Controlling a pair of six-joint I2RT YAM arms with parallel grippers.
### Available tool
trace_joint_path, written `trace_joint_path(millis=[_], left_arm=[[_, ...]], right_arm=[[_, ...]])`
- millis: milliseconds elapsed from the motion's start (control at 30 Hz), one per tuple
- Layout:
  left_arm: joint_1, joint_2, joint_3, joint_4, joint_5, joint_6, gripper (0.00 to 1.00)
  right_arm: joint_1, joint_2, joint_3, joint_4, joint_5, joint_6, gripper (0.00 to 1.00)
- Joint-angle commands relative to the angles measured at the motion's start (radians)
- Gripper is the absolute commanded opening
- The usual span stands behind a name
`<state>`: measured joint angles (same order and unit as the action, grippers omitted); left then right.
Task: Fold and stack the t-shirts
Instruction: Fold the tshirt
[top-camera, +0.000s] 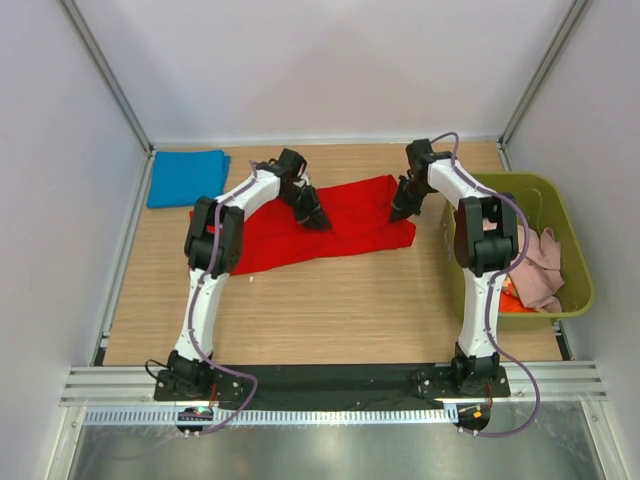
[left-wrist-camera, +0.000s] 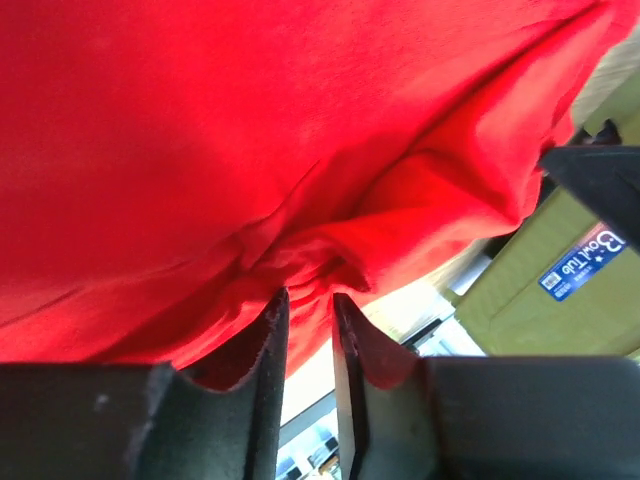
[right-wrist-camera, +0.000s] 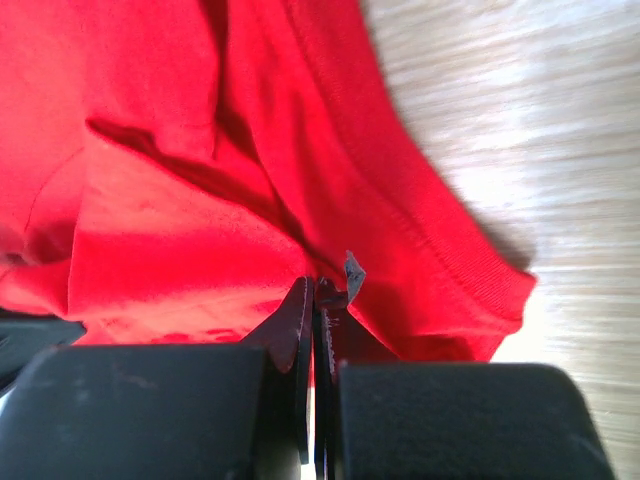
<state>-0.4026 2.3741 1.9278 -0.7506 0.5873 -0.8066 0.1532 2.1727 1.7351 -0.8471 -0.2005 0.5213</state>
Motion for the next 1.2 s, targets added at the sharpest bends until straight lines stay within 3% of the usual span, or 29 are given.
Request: trace_joint_path(millis=[0,67,100,200,367,600,867,1167], left_arm=[[0.002,-0.027,0.036,-0.074,-0.027,0.062,0.30],[0.004,-0.052,0.034,-0.087,-0.079,0.081,0.35],[0.004,-0.071,0.031,-0.089,-0.099,0.095,0.37],[0.004,-0.139,0.023,-0.070,-0.168,0.129,0.44],[0.004,-0.185,0.020,0.025,-0.187,0.187,0.54],[-0.015,-0.079,0.106,0.037,-0.103,0.287,0.58],[-0.054,-0.035,0.112,0.031,-0.126,0.349,0.57],[-0.059,-0.018,0.120,0.031,-0.133,0.365,0.58]], right_arm=[[-0.006,0.019,0.050,0.007,0.050,-0.046,0.02],[-0.003,0.030,0.089,-0.015,0.062,-0.061,0.09],[0.000,0.029,0.102,-0.018,0.072,-0.070,0.20],[0.006,0.010,0.141,-0.010,0.093,-0.098,0.36],[0.026,0.027,0.219,0.008,0.064,-0.119,0.46],[0.058,0.127,0.331,0.074,-0.086,-0.148,0.44],[0.078,0.216,0.406,0.106,-0.134,-0.145,0.27],[0.085,0.222,0.391,0.092,-0.093,-0.179,0.28]])
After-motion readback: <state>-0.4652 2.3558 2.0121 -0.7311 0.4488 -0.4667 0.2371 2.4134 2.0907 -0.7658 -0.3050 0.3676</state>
